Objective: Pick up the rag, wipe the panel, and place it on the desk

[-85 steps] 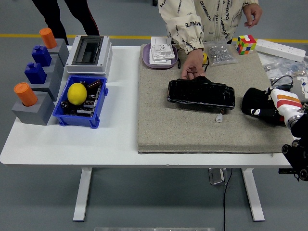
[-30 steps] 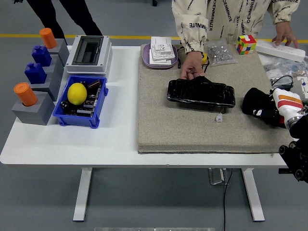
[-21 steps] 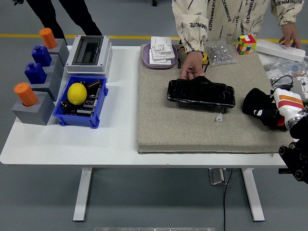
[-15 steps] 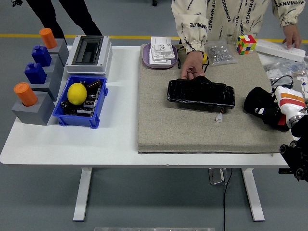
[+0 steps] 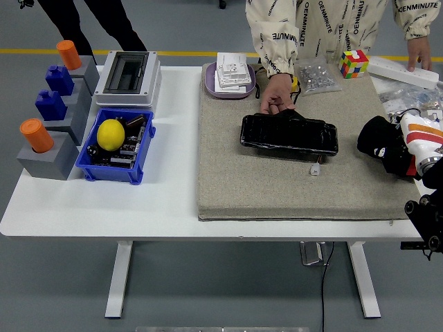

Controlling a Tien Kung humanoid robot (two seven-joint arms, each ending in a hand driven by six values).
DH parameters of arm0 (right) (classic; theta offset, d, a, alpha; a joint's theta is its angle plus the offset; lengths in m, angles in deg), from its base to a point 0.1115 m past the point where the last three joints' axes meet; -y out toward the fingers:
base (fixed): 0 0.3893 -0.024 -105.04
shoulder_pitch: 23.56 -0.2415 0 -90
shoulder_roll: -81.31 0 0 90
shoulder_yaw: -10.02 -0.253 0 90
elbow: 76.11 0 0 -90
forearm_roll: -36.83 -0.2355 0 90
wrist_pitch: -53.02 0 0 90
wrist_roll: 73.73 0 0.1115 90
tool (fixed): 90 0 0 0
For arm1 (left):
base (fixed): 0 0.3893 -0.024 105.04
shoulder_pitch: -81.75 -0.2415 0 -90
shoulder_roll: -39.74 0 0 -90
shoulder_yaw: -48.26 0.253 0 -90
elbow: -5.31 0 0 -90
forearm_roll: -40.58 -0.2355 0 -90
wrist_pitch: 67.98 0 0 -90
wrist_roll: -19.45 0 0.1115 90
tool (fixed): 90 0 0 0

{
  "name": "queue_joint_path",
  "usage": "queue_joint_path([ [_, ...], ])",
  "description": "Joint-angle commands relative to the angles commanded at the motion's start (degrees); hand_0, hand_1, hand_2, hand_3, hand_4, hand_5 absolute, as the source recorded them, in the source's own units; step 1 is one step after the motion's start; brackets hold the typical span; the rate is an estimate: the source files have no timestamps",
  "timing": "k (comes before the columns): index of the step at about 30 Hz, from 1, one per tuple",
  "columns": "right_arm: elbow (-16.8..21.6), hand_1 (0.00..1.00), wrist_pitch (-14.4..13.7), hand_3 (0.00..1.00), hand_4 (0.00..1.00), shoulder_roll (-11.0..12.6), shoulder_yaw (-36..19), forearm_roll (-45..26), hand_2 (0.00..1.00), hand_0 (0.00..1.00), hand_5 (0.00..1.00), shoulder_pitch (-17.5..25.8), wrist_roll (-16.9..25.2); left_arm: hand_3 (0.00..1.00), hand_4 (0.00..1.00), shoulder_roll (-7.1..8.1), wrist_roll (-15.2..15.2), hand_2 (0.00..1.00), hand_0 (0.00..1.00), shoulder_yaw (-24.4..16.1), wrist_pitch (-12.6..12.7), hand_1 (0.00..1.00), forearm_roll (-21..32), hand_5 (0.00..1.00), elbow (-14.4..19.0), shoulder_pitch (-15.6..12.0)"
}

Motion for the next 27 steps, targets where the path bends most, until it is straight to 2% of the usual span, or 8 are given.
queue_joint_path([
  [11, 4.1, 0.349, 0.6, 0.418, 0.998, 0.9, 2.6, -0.6, 0.416, 0.269, 0.215, -0.8, -1.5, 0.565, 0.596, 0.16, -0.1, 0.738, 0.65, -0.3, 0.0, 0.695, -0.2, 0.473, 0.0, -0.1],
  [13, 4.7, 0.352, 0.9, 0.422, 0.998, 0.6, 3.0, -0.5, 0.417, 0.269, 0.184, -1.2, -2.0, 0.565, 0.596, 0.2, 0.0, 0.739, 0.65, -0.4, 0.0, 0.695, -0.3, 0.473, 0.0, -0.2],
  [27, 7.6, 0.354, 1.5, 0.427, 0.998, -2.4, 4.4, -0.3, 0.419, 0.271, 0.15, -1.8, -4.5, 0.565, 0.596, 0.38, 0.0, 0.738, 0.649, -0.6, 0.0, 0.695, -0.8, 0.473, 0.0, -1.0],
])
